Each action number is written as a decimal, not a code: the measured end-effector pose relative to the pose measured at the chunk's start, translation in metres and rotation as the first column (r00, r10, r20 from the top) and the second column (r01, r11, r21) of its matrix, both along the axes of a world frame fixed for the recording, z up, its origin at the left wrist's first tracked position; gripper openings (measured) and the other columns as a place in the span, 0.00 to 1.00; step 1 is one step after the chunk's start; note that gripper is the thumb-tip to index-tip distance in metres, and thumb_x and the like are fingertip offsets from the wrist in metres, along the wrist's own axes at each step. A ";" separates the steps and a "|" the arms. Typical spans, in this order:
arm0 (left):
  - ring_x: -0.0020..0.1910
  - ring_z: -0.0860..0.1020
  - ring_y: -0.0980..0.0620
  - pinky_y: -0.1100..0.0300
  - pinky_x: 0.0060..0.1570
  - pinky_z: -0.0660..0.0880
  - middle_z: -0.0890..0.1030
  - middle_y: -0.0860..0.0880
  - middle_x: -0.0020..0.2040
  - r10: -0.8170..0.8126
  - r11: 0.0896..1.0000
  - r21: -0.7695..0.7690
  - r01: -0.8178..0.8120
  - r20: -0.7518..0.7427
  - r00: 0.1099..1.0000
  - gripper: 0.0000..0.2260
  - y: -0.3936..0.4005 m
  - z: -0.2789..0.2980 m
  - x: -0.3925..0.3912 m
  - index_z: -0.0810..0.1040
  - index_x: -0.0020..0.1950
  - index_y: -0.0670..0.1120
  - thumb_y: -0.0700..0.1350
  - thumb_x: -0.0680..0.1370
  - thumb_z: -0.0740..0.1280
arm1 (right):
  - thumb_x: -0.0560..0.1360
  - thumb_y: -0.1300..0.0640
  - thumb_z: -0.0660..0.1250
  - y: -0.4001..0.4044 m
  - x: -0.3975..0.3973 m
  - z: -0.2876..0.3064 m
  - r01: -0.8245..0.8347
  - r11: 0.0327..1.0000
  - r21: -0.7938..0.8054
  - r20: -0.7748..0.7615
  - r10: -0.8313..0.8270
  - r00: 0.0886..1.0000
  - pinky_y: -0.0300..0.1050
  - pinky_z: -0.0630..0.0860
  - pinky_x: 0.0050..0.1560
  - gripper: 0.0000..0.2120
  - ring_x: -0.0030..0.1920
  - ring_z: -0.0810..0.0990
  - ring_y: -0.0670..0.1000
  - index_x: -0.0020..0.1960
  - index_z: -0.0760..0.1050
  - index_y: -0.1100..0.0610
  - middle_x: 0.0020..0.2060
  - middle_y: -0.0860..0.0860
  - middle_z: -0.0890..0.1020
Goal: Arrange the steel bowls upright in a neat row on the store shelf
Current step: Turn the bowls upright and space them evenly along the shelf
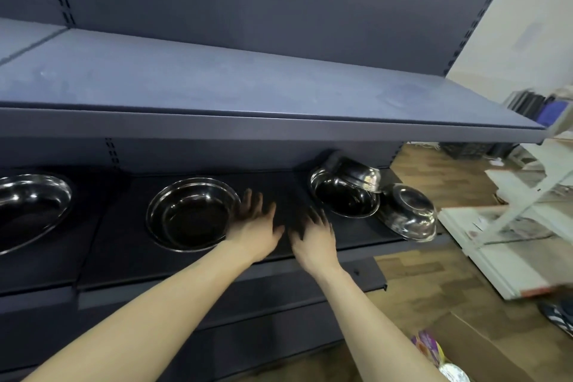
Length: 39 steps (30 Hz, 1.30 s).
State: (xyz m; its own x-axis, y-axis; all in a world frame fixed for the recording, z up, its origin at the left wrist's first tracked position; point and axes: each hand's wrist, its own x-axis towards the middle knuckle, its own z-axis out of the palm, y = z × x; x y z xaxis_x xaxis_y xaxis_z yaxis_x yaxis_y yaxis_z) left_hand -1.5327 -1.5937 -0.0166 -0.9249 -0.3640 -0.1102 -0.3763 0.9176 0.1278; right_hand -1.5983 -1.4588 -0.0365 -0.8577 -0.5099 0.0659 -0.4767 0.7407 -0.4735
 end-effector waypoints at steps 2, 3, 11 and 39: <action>0.79 0.37 0.41 0.41 0.76 0.42 0.44 0.44 0.81 0.001 1.000 0.020 -0.002 0.011 1.000 0.31 0.013 -0.001 -0.017 0.50 0.81 0.50 0.62 0.82 0.50 | 0.83 0.49 0.59 0.014 -0.016 0.002 -0.045 0.993 0.106 -0.062 0.051 0.997 0.57 0.50 0.81 0.27 0.83 0.50 0.59 0.81 0.62 0.50 0.83 0.52 0.58; 0.79 0.37 0.42 0.41 0.76 0.41 0.43 0.44 0.81 0.003 0.999 0.032 -0.004 0.017 1.000 0.31 0.020 0.000 -0.025 0.50 0.81 0.50 0.61 0.82 0.51 | 0.83 0.48 0.59 0.021 -0.025 0.003 -0.050 0.990 0.132 -0.064 0.059 0.996 0.57 0.47 0.81 0.28 0.84 0.48 0.58 0.82 0.61 0.50 0.83 0.52 0.55; 0.79 0.41 0.43 0.44 0.77 0.46 0.48 0.44 0.81 0.031 0.992 0.124 -0.020 -0.085 0.996 0.28 0.084 0.004 -0.101 0.52 0.80 0.50 0.59 0.82 0.52 | 0.79 0.50 0.63 0.083 -0.109 0.003 0.022 0.998 -0.056 0.016 -0.021 1.000 0.55 0.51 0.81 0.29 0.82 0.56 0.61 0.80 0.66 0.53 0.80 0.56 0.64; 0.76 0.58 0.40 0.43 0.72 0.59 0.59 0.44 0.79 0.309 0.923 0.290 -0.253 -0.164 0.937 0.31 0.097 0.007 -0.267 0.54 0.80 0.51 0.63 0.80 0.54 | 0.77 0.43 0.69 0.097 -0.286 0.016 0.241 0.900 -0.363 0.433 -0.067 0.899 0.57 0.72 0.70 0.32 0.71 0.74 0.60 0.76 0.67 0.57 0.71 0.57 0.75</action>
